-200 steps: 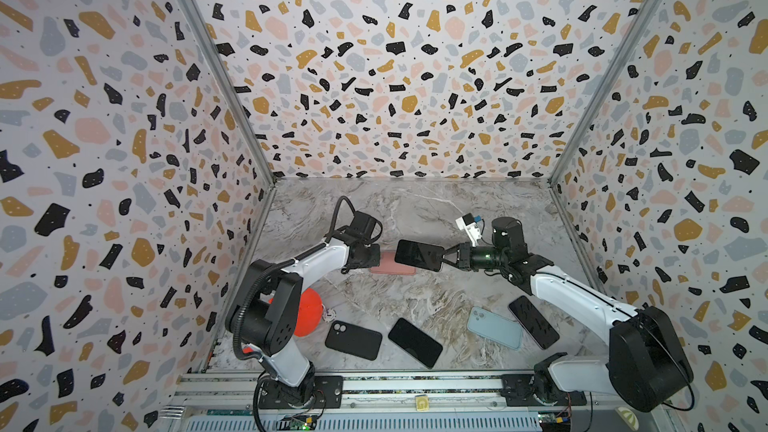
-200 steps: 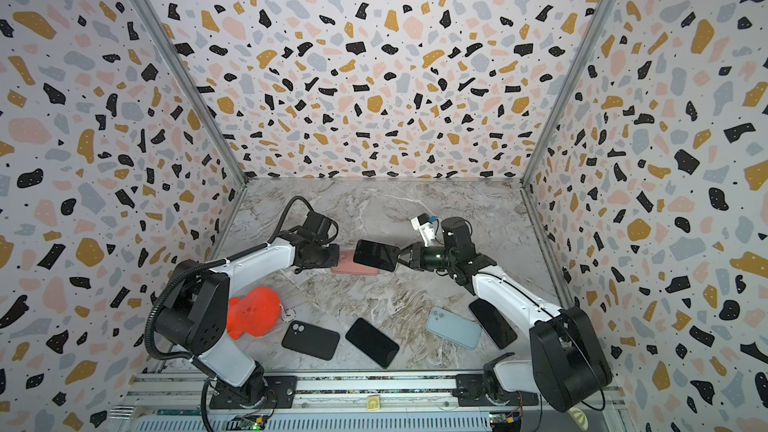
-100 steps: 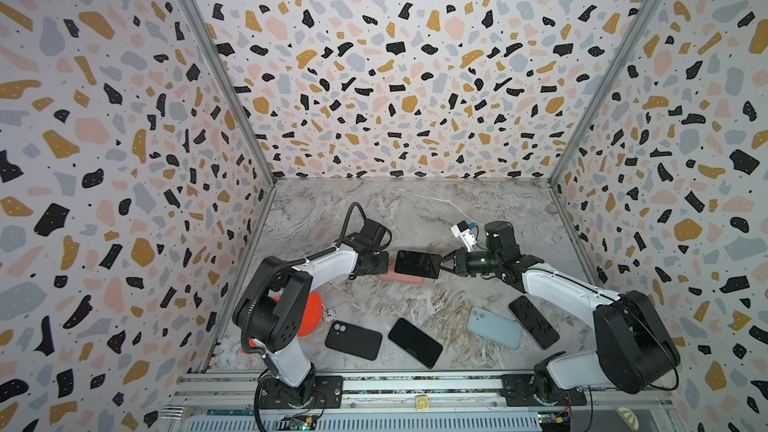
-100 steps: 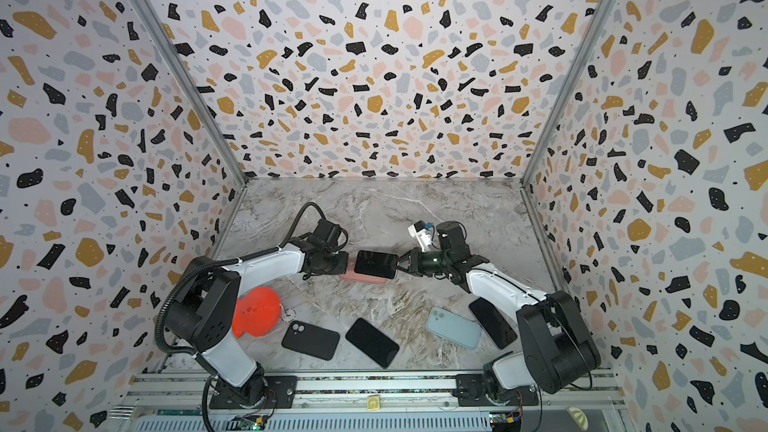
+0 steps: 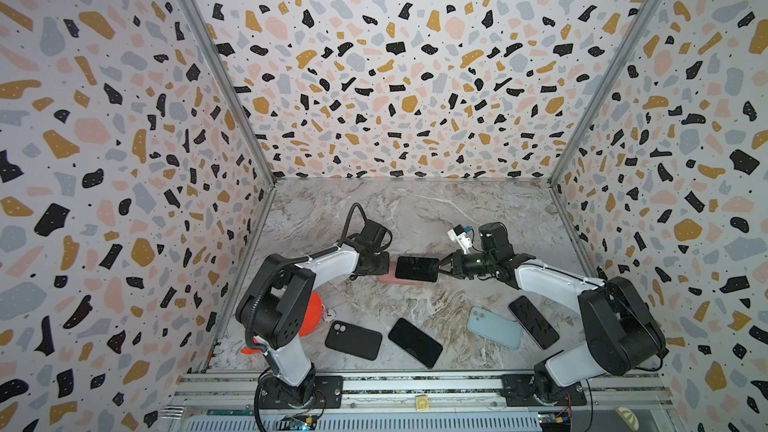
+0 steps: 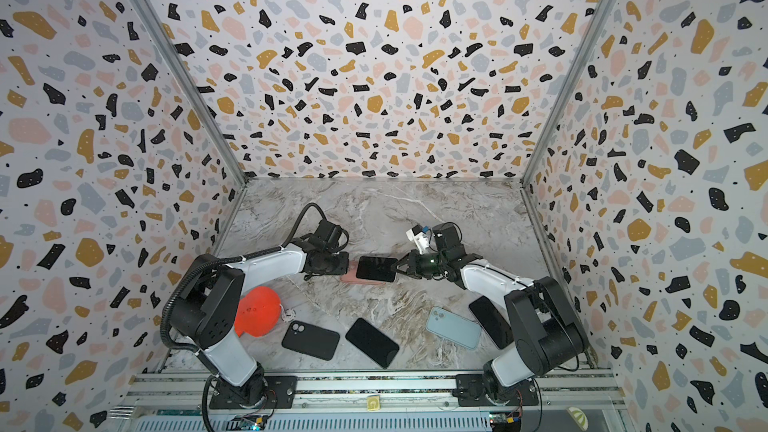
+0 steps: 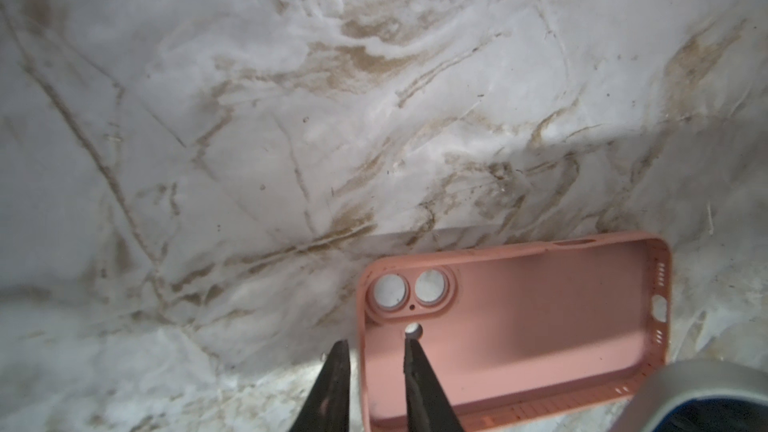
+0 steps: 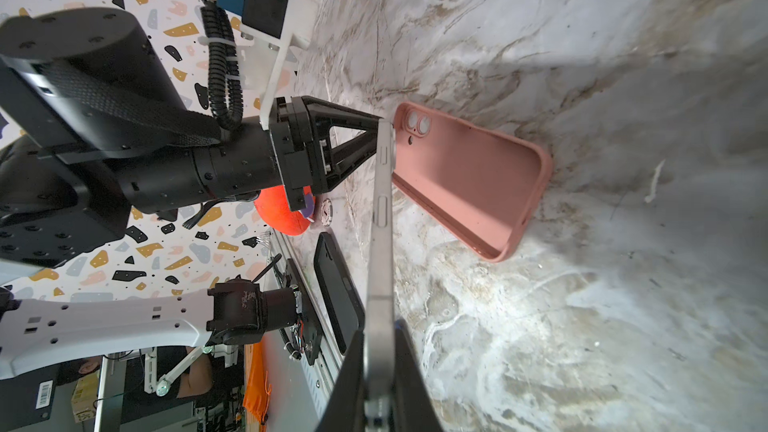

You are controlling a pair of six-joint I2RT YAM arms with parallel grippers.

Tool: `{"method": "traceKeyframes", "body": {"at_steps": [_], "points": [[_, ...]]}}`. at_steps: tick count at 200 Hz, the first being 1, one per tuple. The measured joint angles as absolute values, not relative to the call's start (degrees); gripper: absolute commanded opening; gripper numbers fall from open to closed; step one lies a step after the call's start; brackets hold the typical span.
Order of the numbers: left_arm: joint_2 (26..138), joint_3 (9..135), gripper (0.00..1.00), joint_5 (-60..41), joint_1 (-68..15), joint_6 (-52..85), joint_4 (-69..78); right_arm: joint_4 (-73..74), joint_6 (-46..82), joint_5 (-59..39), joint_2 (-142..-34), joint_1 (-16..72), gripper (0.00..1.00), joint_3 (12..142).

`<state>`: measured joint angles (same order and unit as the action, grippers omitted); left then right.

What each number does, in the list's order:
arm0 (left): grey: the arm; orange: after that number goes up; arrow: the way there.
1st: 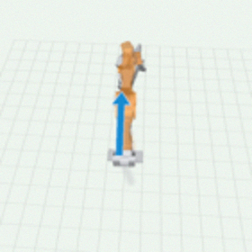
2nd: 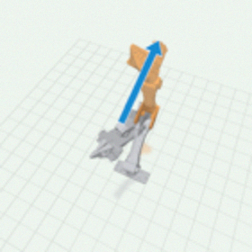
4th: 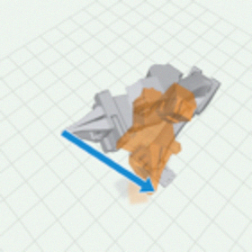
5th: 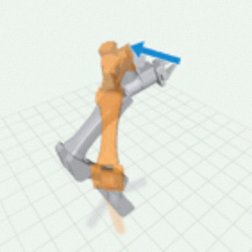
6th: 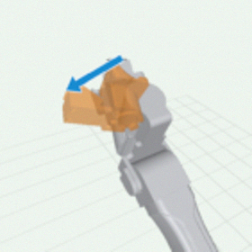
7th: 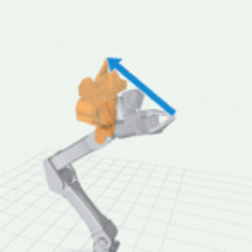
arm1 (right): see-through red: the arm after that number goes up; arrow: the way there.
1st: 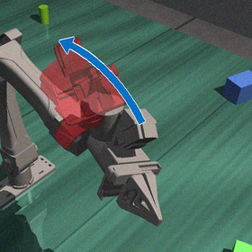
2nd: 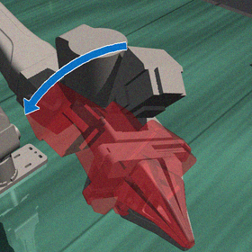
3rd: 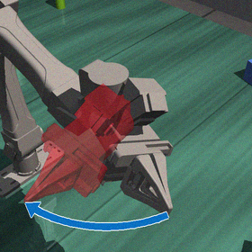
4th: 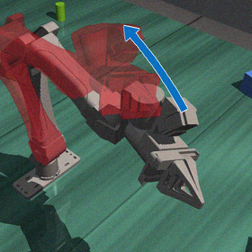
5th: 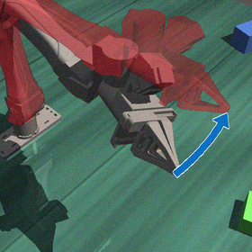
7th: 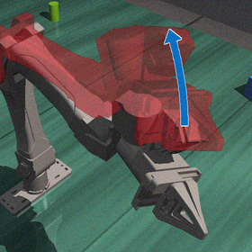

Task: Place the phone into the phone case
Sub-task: 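Lift the pink case with the left gripper while the right brings the phone over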

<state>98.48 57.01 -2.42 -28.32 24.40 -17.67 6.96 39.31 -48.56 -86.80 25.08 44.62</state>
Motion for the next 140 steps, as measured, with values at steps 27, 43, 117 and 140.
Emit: {"method": "traceKeyframes", "body": {"at_steps": [27,43,117,140], "points": [[96.6,56.3,0.32,-2.6,-27.9,24.8,-17.7,6.7,39.4,-50.0,-88.9,25.1,0.0,46.4],[94.9,56.1,0.33,-3.2,-27.3,25.1,-17.4,6.5,39.6,-51.2,-91.1,25.1,0.0,47.7],[92.5,53.2,0.47,-6.8,-23.8,28.1,-14.6,3.8,39.9,-51.9,-97.0,25.4,0.0,51.5],[92.5,51.2,0.51,-8.2,-23.8,29.2,-13.4,3.6,39.8,-51.8,-98.7,25.8,0.0,52.7]]}}
